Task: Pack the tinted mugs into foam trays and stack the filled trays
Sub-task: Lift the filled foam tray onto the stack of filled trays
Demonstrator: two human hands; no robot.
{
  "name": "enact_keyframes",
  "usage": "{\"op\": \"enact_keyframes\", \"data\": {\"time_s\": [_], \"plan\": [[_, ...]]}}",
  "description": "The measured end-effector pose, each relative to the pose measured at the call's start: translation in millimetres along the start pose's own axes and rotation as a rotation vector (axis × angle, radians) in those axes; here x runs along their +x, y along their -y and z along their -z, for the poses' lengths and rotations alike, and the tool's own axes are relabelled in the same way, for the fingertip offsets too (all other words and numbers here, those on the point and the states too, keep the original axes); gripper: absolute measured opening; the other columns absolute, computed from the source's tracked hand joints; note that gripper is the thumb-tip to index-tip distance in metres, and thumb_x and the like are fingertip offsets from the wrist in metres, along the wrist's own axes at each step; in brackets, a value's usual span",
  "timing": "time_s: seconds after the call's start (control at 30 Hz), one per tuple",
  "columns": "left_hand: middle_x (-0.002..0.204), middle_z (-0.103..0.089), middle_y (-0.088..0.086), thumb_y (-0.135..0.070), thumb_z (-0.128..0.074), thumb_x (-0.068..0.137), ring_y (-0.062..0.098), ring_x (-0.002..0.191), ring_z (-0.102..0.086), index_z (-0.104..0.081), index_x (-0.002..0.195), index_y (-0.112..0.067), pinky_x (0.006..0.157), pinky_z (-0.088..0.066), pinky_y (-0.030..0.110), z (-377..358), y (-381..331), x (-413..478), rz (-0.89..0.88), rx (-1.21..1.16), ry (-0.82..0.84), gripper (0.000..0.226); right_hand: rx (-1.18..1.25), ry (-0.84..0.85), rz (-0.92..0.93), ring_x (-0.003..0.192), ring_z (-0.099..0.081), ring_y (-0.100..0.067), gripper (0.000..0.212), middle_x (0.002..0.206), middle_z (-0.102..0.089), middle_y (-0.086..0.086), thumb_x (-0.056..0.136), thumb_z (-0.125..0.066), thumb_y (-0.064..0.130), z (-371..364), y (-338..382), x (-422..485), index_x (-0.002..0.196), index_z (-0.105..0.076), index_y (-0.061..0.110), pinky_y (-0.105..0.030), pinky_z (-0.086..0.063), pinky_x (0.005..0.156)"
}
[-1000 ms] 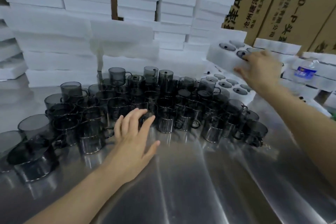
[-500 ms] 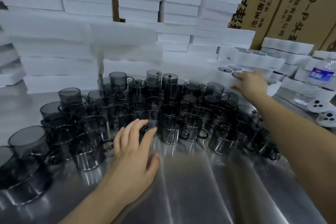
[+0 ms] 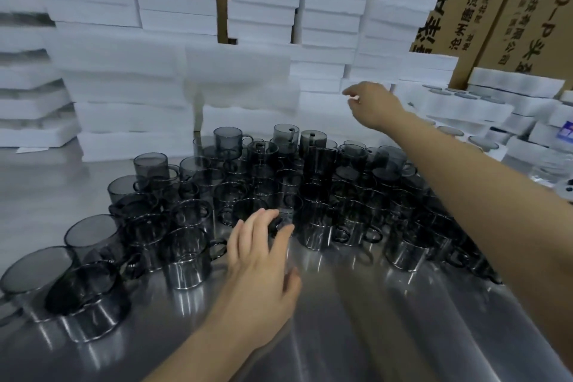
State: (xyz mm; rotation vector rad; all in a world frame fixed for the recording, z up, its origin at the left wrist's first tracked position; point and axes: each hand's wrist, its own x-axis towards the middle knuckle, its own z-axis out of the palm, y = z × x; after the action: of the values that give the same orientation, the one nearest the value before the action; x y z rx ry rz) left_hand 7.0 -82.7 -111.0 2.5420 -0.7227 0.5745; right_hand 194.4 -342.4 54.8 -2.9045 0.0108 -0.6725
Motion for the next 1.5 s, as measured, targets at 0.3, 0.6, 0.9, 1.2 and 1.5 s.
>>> {"op": "enact_keyframes", "data": {"time_s": [0.3,0.6,0.9,1.2,1.5], "plan": [[0.15,0.018,-0.014,-0.042,-0.035,0.087,-0.003,0.123,0.049,-0.015,0.149,-0.03,0.097,0.041,0.026,-6,3,6,-0.009,0.003,0.064,0.066,-0.13,0.34,-0.12,0.138,-0.032,-0.032,0.055,0.154,-0.026,-0.017,0.095,-0.032,-0.005,-50,-1,36,0.148,-0.032,0.008,-0.039,-0.036,0.102],[0.142,-0.048,0.01,-0.041,-0.052,0.066,0.022,0.136,-0.025,-0.061,0.123,-0.018,0.112,-0.006,0.041,-3,1,9,0.022,0.032,0.13,0.063,-0.287,0.283,-0.213,0.138,-0.019,-0.038,0.04,0.143,-0.029,-0.016,0.092,-0.039,-0.001,-79,-4,39,0.13,-0.049,0.005,-0.051,-0.012,0.115],[0.153,0.012,-0.016,-0.042,-0.034,0.083,-0.003,0.131,0.04,-0.02,0.146,-0.029,0.103,0.037,0.023,-9,7,6,-0.014,-0.032,0.007,0.065,0.104,-0.15,-0.096,0.122,-0.047,-0.027,0.026,0.125,-0.055,-0.002,0.089,-0.05,0.0,-36,-16,33,0.102,-0.072,0.005,-0.035,-0.038,0.1],[0.154,-0.006,-0.007,-0.04,-0.037,0.083,0.009,0.144,0.011,-0.028,0.147,-0.018,0.114,0.022,0.028,-10,7,9,0.033,-0.07,-0.017,0.069,0.181,-0.591,0.249,0.108,-0.054,-0.032,0.021,0.121,-0.056,-0.008,0.085,-0.056,0.011,69,56,-106,0.091,-0.075,0.014,-0.035,-0.036,0.098],[0.123,-0.051,-0.002,0.001,-0.053,0.088,0.006,0.115,-0.045,-0.062,0.106,-0.034,0.096,-0.033,0.009,42,7,8,0.128,-0.674,-0.495,0.04,0.214,-0.493,0.538,0.077,-0.052,-0.018,0.035,0.092,-0.066,-0.007,0.074,-0.051,0.015,36,99,-325,0.109,-0.049,0.012,-0.032,-0.04,0.074]]}}
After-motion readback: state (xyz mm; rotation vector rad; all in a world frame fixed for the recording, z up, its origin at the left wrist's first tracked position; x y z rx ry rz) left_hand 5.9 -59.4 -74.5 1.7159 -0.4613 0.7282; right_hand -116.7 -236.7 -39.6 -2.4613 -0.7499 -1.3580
